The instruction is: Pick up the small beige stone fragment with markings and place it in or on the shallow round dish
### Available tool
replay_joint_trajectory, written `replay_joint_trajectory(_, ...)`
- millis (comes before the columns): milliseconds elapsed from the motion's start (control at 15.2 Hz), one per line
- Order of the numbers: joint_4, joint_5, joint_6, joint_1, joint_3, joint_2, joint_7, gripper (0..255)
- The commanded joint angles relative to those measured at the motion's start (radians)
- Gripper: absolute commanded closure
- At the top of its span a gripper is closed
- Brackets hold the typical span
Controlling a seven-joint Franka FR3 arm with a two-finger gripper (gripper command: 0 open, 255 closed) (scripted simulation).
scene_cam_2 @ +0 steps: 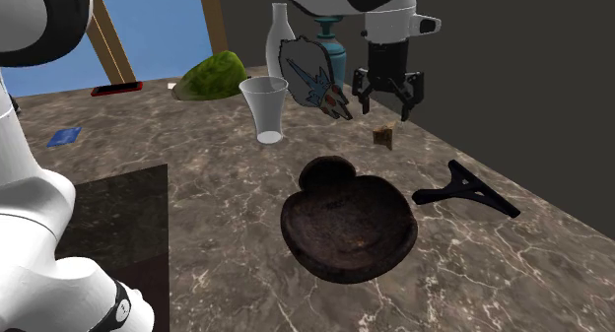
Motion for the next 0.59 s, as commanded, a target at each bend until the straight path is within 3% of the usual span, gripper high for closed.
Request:
replay_joint_trajectory(0,0.016,-0.011,0.007,0.007,0.002,0.023,-0.004,0)
replay_joint_trajectory(528,-0.047,-0.017,0.087,0.002,-0.002,0.040,0.001,0)
